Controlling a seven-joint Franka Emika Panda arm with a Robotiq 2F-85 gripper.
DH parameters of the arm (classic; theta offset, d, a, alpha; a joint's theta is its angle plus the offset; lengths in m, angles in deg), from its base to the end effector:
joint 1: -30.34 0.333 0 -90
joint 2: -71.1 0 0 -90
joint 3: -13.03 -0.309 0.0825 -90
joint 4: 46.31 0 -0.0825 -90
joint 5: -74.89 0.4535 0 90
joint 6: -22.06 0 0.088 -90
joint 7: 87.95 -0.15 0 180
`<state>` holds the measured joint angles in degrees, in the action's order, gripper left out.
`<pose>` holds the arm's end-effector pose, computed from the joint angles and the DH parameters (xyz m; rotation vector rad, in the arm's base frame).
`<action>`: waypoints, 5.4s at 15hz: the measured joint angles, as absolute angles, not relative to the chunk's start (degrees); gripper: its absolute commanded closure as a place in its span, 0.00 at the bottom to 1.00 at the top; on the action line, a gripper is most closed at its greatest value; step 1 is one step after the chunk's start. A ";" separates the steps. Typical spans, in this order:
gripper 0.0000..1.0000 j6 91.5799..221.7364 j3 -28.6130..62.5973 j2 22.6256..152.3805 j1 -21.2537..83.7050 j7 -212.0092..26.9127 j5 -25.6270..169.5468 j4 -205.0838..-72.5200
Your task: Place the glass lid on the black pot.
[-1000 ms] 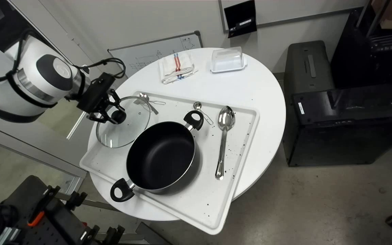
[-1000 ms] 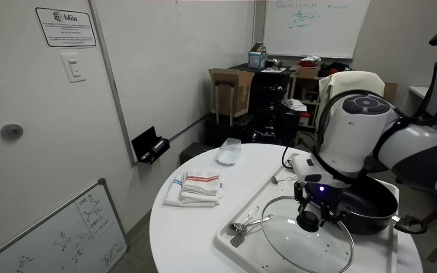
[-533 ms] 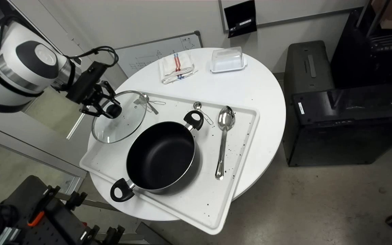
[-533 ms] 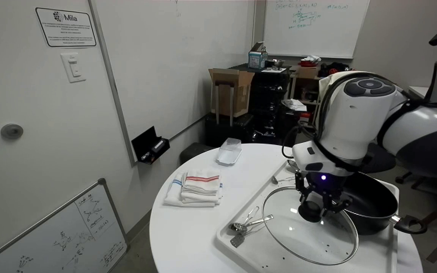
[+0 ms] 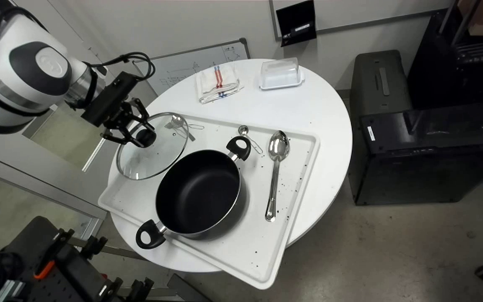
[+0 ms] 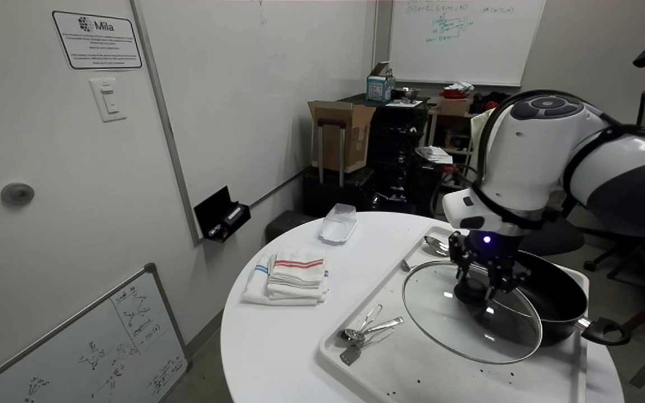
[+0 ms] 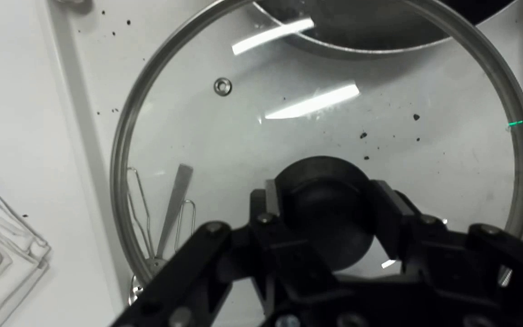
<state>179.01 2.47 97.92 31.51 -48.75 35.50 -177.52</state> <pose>0.5253 0.1381 0.0342 2.1621 2.0231 -0.0460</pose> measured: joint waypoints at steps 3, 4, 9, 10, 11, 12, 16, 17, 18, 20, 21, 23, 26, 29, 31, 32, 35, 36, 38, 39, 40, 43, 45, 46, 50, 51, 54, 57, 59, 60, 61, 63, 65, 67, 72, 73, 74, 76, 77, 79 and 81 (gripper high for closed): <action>0.76 179.02 3.50 96.42 29.69 -47.18 36.35 -178.85; 0.76 179.02 3.97 95.98 29.11 -46.75 36.58 -179.27; 0.76 179.40 6.57 93.82 26.09 -44.22 37.73 -181.64; 0.76 179.55 7.11 93.42 25.50 -43.73 37.87 -182.13; 0.76 179.79 7.63 93.13 24.90 -43.25 38.00 -182.59; 0.76 180.30 8.26 92.88 24.36 -42.86 38.02 -183.06; 0.76 183.27 10.57 92.22 22.23 -41.00 38.03 -185.09; 0.76 184.06 11.12 92.18 21.79 -40.61 38.03 -185.55; 0.76 184.71 11.61 92.18 21.34 -40.30 38.03 -185.96; 0.76 186.08 12.68 92.17 20.64 -39.69 38.03 -186.76; 0.76 186.56 13.18 92.17 20.33 -39.36 38.03 -187.13; 0.76 187.36 14.14 92.17 19.87 -39.02 38.03 -187.78; 0.76 188.45 15.23 92.17 19.58 -38.87 38.03 -188.60; 0.76 188.77 15.63 92.18 19.58 -38.87 38.03 -188.98; 0.76 188.80 15.63 92.20 19.60 -38.87 38.03 -189.26; 0.76 188.87 15.63 92.20 19.63 -38.87 38.03 -189.49; 0.76 188.94 15.63 92.33 19.67 -38.87 38.03 -190.03; 0.76 188.95 15.63 92.44 19.68 -38.87 38.03 -190.10; 0.76 188.96 15.63 92.64 19.70 -38.87 38.03 -190.12; 0.76 188.97 15.63 92.73 19.73 -38.87 38.03 -190.12; 0.76 189.00 15.65 92.83 19.77 -38.88 38.03 -190.12; 0.76 189.22 15.66 93.26 19.88 -38.88 38.03 -190.10; 0.76 189.42 15.78 93.73 19.99 -38.91 38.03 -190.01; 0.76 189.49 15.88 93.97 20.07 -38.94 38.03 -189.93; 0.76 189.60 16.18 94.88 20.25 -39.09 38.03 -189.28; 0.76 189.63 16.23 95.13 20.26 -39.14 38.03 -189.10; 0.76 189.65 16.32 95.65 20.26 -39.24 38.03 -188.56; 0.76 189.65 16.33 96.04 20.27 -39.29 38.03 -188.03; 0.76 189.65 16.33 96.45 20.27 -39.32 38.03 -187.61; 0.76 189.65 16.33 96.67 20.29 -39.32 38.03 -187.42; 0.76 189.65 16.33 96.88 20.30 -39.33 38.03 -187.24; 0.76 189.65 16.33 97.20 20.33 -39.33 38.03 -186.94; 0.76 189.65 16.33 97.49 20.38 -39.33 38.03 -186.64; 0.76 189.65 16.33 97.76 20.45 -39.38 38.03 -186.39; 0.76 189.65 16.33 97.77 20.49 -39.41 38.03 -186.38; 0.76 189.65 16.33 97.77 20.49 -39.41 38.03 -186.38; 0.76 189.65 16.33 97.77 20.49 -39.41 38.03 -186.38; 0.76 189.65 16.32 97.77 20.49 -39.41 38.04 -186.38; 0.76 189.65 16.29 97.77 20.48 -39.41 38.07 -186.38; 0.76 189.65 16.22 97.77 20.46 -39.41 38.17 -186.38; 0.76 189.89 15.88 98.04 20.45 -39.41 38.55 -186.38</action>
<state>189.89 15.88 98.04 20.45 -39.41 38.55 -186.38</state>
